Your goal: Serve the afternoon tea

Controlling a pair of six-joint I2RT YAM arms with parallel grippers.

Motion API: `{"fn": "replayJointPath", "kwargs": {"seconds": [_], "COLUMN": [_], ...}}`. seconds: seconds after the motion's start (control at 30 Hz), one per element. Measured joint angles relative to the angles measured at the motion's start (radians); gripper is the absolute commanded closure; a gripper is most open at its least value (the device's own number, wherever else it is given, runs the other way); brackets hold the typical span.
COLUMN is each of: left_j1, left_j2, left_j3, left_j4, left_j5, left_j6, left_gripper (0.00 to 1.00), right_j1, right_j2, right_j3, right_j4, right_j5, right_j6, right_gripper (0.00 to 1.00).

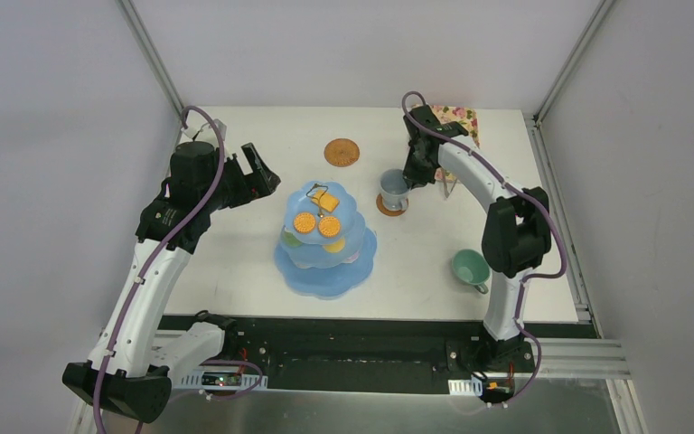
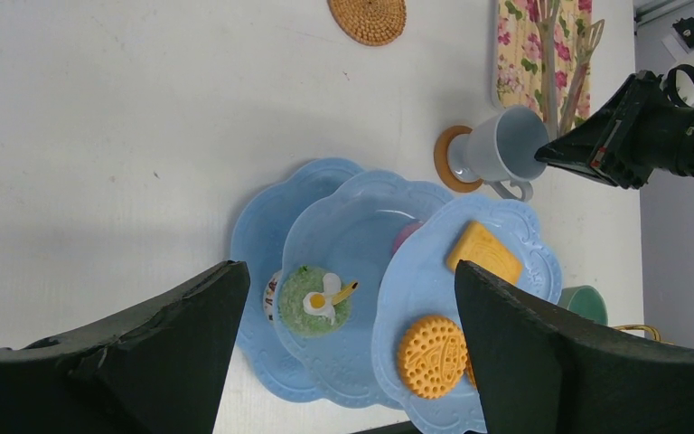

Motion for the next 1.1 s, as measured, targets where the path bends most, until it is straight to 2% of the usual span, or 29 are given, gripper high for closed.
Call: {"fn": "replayJointPath", "kwargs": {"seconds": [0.4, 0.77, 0.83, 0.93, 1.1], "left_j1": [0.000, 0.000, 0.000, 0.000, 0.001], "left_j2": [0.006, 0.034, 0.050, 0.082, 0.151], "left_j3": [0.000, 0.000, 0.000, 0.001, 0.014], "left_j4": [0.000, 0.020, 0.034, 0.055, 0.072], "left_j5": [0.000, 0.001, 0.001, 0.001, 0.001], "left_j6": [0.000, -0.003, -0.009, -0.022, -0.047], "left_gripper": [0.12, 0.11, 0.11, 0.10, 0.10], "right_j1": [-0.010, 0.000, 0.003, 0.005, 0.003], "right_j2": [-0.018, -0.033, -0.030, -0.027, -0.027], "right_j3": [-0.055, -0.080, -0.061, -0.018, 0.087], "right_j4": [0.065, 0.067, 0.047, 0.023, -0.002], "right_j5": [-0.026, -0.058, -0.062, -0.064, -0.065], "right_j6": [-0.002, 0.005, 0.005, 0.004, -0.006], "right_gripper": [0.91, 0.60, 0.50, 0.39, 0.29]}}
